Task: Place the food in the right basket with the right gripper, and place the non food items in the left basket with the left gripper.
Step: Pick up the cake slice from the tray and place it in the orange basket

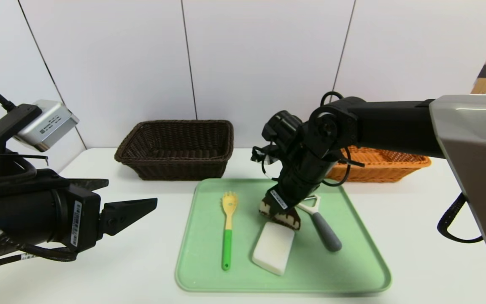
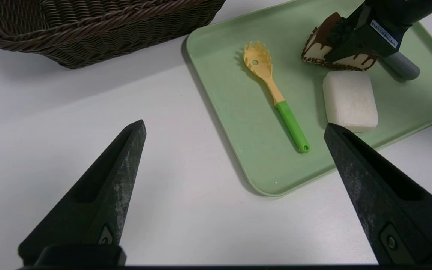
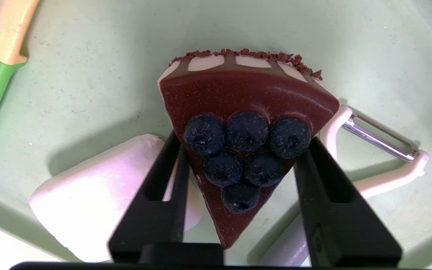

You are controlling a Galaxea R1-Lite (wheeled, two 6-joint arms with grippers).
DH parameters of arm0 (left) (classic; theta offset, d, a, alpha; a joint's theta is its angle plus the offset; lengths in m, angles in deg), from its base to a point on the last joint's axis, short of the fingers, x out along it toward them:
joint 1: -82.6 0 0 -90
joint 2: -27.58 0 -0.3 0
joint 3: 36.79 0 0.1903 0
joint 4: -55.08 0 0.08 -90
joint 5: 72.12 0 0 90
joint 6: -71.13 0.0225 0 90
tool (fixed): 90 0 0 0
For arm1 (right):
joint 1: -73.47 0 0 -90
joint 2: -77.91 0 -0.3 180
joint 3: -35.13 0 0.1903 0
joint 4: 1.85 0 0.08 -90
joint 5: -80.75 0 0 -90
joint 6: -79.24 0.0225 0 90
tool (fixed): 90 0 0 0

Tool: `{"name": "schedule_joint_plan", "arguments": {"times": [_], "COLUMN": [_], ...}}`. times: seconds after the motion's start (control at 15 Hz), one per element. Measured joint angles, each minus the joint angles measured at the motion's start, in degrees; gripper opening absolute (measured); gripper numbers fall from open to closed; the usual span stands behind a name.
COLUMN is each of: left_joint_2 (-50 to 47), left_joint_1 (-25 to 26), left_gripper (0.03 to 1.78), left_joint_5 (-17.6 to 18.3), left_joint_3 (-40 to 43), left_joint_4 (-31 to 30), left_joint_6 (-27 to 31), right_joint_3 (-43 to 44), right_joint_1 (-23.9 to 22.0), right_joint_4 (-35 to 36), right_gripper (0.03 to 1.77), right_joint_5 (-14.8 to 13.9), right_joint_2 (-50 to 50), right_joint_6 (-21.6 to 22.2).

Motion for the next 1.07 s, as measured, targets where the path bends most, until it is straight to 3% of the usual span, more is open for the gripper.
{"name": "schedule_joint_plan", "arguments": {"times": [0.13,0.67,1.07], "left_joint_2": [-0.1,-0.4,-0.3], "left_joint_1": [0.0,0.0,0.0], "left_gripper": [1.69,1.69,1.69], "left_joint_5": [0.0,0.0,-0.1], "left_joint_3": [0.0,0.0,0.0], "left_joint_4": [0.0,0.0,-0.1], "left_joint_6": [0.0,0.0,0.0], "right_joint_3": [-0.1,-0.1,-0.1], "right_joint_1": [0.0,1.2,3.6], "right_joint_4": [0.0,-0.4,-0.1], "right_gripper": [0.68,0.68,0.68], "right_joint_5": [0.0,0.0,-2.4], "right_joint_2": [0.0,-1.7,-7.6], "right_joint_6": [0.0,0.2,-1.1]}}
